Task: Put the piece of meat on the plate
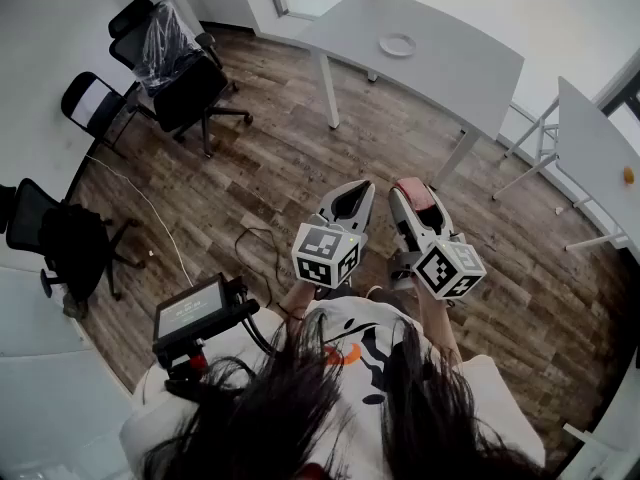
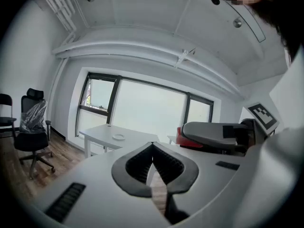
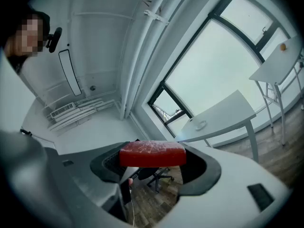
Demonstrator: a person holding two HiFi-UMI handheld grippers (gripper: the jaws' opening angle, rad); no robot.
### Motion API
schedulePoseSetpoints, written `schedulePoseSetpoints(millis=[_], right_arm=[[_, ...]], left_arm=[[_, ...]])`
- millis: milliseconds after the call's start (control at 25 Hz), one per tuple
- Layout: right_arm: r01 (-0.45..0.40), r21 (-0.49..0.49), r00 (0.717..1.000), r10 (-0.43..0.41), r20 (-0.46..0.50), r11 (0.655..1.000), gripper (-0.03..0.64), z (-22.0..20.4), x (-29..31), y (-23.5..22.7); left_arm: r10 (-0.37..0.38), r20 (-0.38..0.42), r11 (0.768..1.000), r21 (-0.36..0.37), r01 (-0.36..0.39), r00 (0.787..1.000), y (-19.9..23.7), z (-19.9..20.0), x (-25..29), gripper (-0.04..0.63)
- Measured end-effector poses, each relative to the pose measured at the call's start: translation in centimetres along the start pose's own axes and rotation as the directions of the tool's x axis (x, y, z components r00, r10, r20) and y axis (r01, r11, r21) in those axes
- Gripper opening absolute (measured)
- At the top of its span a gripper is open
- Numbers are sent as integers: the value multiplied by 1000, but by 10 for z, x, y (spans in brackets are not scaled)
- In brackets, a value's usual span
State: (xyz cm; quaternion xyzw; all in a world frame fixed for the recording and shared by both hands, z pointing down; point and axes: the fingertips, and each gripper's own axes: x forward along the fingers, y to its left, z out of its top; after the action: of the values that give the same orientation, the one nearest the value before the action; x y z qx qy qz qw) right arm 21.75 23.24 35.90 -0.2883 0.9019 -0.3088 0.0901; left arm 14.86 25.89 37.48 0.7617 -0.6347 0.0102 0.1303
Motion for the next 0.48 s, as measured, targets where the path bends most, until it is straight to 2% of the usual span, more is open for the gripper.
schedulePoseSetpoints(millis=[360, 480], right_arm=[[-6, 16, 1000, 6, 3, 1000, 324, -1, 0, -2], [4, 15, 1000, -3, -5, 1000, 324, -1, 15, 0]], left_arm=[[-1, 0, 1000, -3, 1, 1000, 1, -4, 1, 6], [-6, -10, 1000, -6, 6, 1000, 15, -1, 6, 6]])
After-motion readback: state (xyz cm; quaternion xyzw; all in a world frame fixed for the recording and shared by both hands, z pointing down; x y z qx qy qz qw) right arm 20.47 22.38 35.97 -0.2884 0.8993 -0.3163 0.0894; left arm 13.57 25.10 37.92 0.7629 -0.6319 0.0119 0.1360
